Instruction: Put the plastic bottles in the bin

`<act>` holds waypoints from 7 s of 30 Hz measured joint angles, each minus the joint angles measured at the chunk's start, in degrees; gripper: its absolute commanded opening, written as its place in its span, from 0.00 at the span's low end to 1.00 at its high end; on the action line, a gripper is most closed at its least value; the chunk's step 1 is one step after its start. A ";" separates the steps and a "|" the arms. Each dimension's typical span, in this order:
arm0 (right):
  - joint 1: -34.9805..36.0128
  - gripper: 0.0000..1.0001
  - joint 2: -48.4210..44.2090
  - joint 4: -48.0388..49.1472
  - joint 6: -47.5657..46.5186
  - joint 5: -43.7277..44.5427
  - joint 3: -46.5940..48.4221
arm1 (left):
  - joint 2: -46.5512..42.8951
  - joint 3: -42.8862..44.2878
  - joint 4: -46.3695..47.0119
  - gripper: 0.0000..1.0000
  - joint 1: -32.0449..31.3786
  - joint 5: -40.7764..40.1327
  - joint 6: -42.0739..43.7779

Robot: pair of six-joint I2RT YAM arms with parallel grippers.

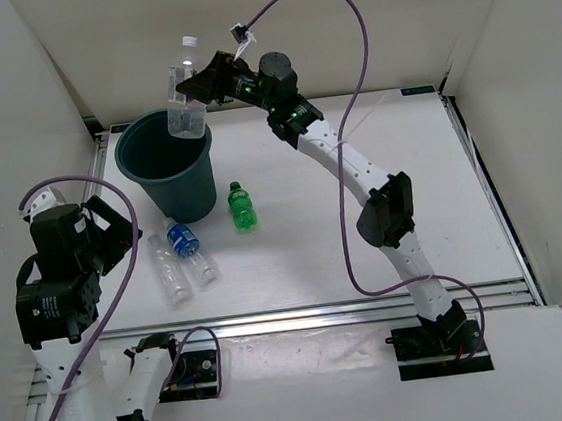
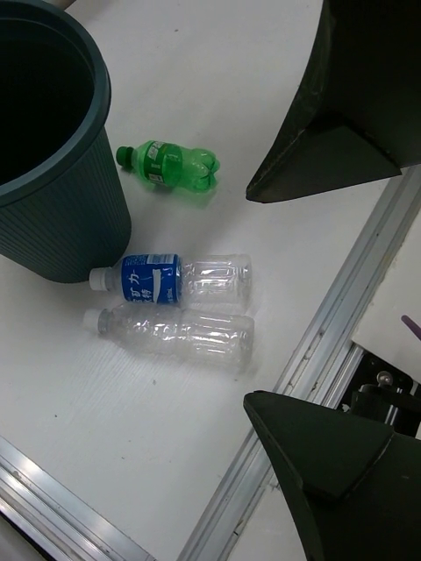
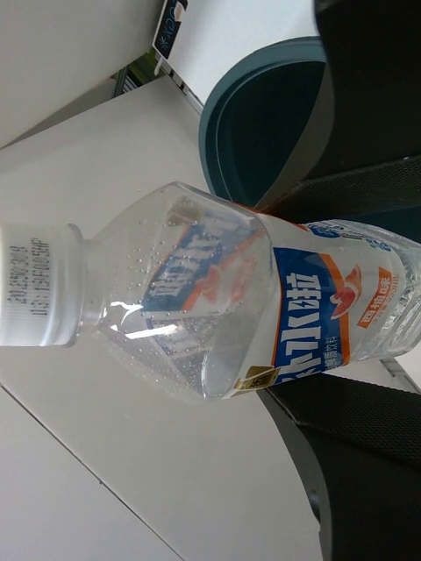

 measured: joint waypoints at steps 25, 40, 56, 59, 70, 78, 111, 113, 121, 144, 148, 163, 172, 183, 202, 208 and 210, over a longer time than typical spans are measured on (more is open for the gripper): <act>1.64 1.00 5.90 -0.22 1.29 -0.39 0.04 | -1.25 -3.63 -0.33 0.99 0.00 -1.66 -5.11; -8.57 1.00 -15.28 -25.46 -12.87 8.94 -25.68 | -8.44 -9.55 4.46 0.99 0.00 -2.89 -7.34; -3.30 1.00 -0.35 -33.70 -12.96 -3.56 -34.93 | -8.59 -14.43 7.26 0.99 0.00 -1.33 -9.66; -3.28 1.00 2.01 -33.53 -12.17 -5.84 -32.02 | -8.92 -14.97 6.80 0.99 0.00 -1.11 -10.01; -2.99 0.69 8.79 -31.71 -8.17 -11.67 -24.48 | -9.31 -14.97 4.02 0.99 0.00 -1.14 -9.99; -3.58 0.56 3.80 -30.01 -8.24 -11.89 -33.00 | -9.31 -14.97 3.89 0.99 0.00 -1.18 -9.60; -1.22 0.50 0.66 -11.32 2.03 0.63 -1.84 | -5.77 -13.94 5.70 0.99 0.00 -0.09 -0.13; -0.02 0.54 1.66 -11.08 1.20 1.29 -1.84 | -4.52 -13.20 5.46 0.99 0.00 -0.31 0.72; 3.50 1.00 2.03 -11.76 -5.20 1.84 -1.29 | -0.76 -12.31 5.64 0.99 0.00 -1.18 1.33; -5.73 1.00 -23.15 -29.53 -16.96 6.58 -7.37 | -1.14 -39.32 29.09 0.99 0.00 7.91 -3.54; -5.86 1.00 -23.23 -32.70 -17.53 6.51 -8.98 | 3.28 -41.79 29.68 0.99 0.00 6.56 -3.17; -9.60 1.00 -25.07 -36.85 -18.75 5.62 -11.96 | 12.22 -51.25 37.22 0.99 -0.44 4.50 -6.10; -11.17 1.00 -25.70 -36.92 -18.73 5.11 -12.74 | 14.21 -52.24 38.75 0.48 -0.44 3.34 -8.61; -11.15 1.00 -25.70 -36.96 -18.69 3.48 -13.46 | 6.27 -33.44 27.47 0.42 -0.44 -2.82 -11.67; -12.72 1.00 -25.92 -37.77 -17.64 1.36 -18.25 | 31.71 16.59 33.77 0.42 -5.95 -5.53 -6.78; -15.37 1.00 -26.43 -39.41 -17.64 0.94 -20.48 | 46.42 30.56 34.82 0.48 -9.38 -4.87 -2.84; -16.46 1.00 -27.54 -39.69 -17.66 0.85 -21.29 | 50.14 33.66 35.21 0.48 -9.81 -4.33 -1.97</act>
